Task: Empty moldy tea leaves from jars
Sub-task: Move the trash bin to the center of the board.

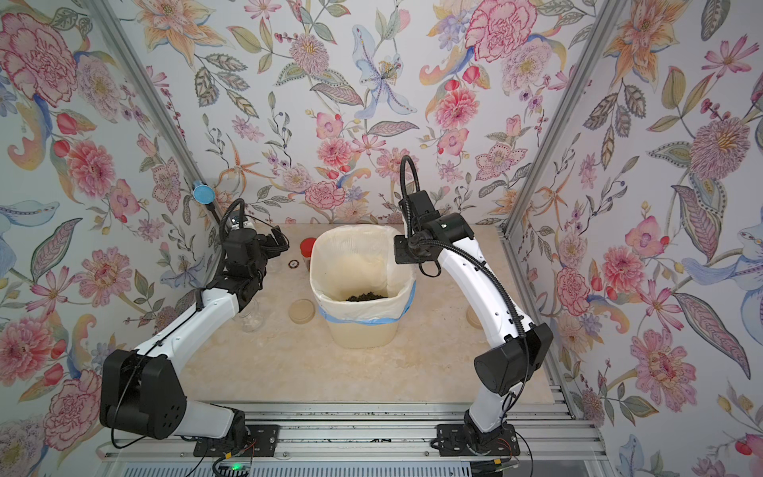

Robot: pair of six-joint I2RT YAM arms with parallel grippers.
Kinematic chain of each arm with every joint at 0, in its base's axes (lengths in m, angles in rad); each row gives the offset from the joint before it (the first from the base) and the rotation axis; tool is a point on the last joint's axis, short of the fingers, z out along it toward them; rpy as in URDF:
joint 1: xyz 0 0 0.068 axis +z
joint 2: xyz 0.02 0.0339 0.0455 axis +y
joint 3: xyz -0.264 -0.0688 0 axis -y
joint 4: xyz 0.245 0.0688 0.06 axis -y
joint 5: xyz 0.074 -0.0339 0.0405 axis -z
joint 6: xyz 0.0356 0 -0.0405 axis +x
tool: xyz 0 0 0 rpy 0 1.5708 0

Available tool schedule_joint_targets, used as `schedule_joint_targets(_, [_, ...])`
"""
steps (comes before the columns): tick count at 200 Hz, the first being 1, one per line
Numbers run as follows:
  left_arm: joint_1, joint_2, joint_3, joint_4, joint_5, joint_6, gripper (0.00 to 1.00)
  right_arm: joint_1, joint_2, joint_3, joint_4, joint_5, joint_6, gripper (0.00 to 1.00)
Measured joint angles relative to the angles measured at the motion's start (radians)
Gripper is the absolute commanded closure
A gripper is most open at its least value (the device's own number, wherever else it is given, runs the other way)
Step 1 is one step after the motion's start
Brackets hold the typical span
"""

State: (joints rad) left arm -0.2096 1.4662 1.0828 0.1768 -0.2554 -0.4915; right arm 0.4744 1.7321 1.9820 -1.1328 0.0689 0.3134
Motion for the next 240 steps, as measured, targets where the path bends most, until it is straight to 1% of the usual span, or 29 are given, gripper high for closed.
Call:
schedule_joint_targets(34, [-0.013, 0.05, -0.002, 0.034, 0.039, 0.021, 0.0, -0.084, -0.03, -0.029, -0.002, 0.0, -0.02, 0.99])
schedule_joint_targets(66, [-0.04, 0.077, -0.034, 0.129, 0.077, 0.053, 0.0, -0.17, -0.053, -0.06, 0.007, -0.008, -0.041, 0.98])
schedule_joint_targets(108, [-0.082, 0.175, -0.09, 0.253, 0.131, 0.105, 0.0, -0.256, -0.071, -0.101, 0.055, -0.055, -0.06, 0.98])
schedule_joint_targets(115, [-0.089, 0.187, -0.106, 0.277, 0.146, 0.113, 0.0, -0.267, -0.073, -0.107, 0.06, -0.065, -0.064, 0.97])
schedule_joint_targets(122, [-0.093, 0.195, -0.122, 0.299, 0.152, 0.118, 0.0, -0.277, -0.074, -0.111, 0.065, -0.077, -0.068, 0.93])
schedule_joint_targets(130, [-0.097, 0.203, -0.145, 0.332, 0.164, 0.122, 0.0, -0.286, -0.075, -0.114, 0.071, -0.09, -0.069, 0.86])
schedule_joint_targets(134, [-0.099, 0.206, -0.154, 0.343, 0.168, 0.123, 0.0, -0.29, -0.074, -0.116, 0.074, -0.094, -0.07, 0.8])
schedule_joint_targets(138, [-0.1, 0.208, -0.163, 0.353, 0.172, 0.125, 0.0, -0.293, -0.075, -0.119, 0.078, -0.098, -0.074, 0.71])
schedule_joint_targets(148, [-0.101, 0.216, -0.177, 0.377, 0.175, 0.129, 0.0, -0.297, -0.075, -0.133, 0.084, -0.107, -0.074, 0.4])
schedule_joint_targets(152, [-0.101, 0.217, -0.179, 0.384, 0.175, 0.13, 0.0, -0.3, -0.075, -0.141, 0.086, -0.112, -0.078, 0.3])
schedule_joint_targets(159, [-0.103, 0.222, -0.18, 0.394, 0.177, 0.134, 0.0, -0.302, -0.075, -0.156, 0.091, -0.126, -0.078, 0.17])
schedule_joint_targets(168, [-0.105, 0.228, -0.18, 0.41, 0.177, 0.137, 0.0, -0.304, -0.075, -0.175, 0.099, -0.135, -0.079, 0.08])
schedule_joint_targets(181, [-0.106, 0.232, -0.18, 0.426, 0.177, 0.14, 0.0, -0.307, -0.075, -0.189, 0.103, -0.152, -0.082, 0.0])
schedule_joint_targets(213, [-0.112, 0.237, -0.206, 0.468, 0.175, 0.152, 0.0, -0.332, -0.082, -0.191, 0.132, -0.242, -0.078, 0.0])
schedule_joint_targets(240, [-0.115, 0.269, -0.215, 0.488, 0.174, 0.162, 0.0, -0.352, -0.11, -0.199, 0.167, -0.338, -0.069, 0.0])
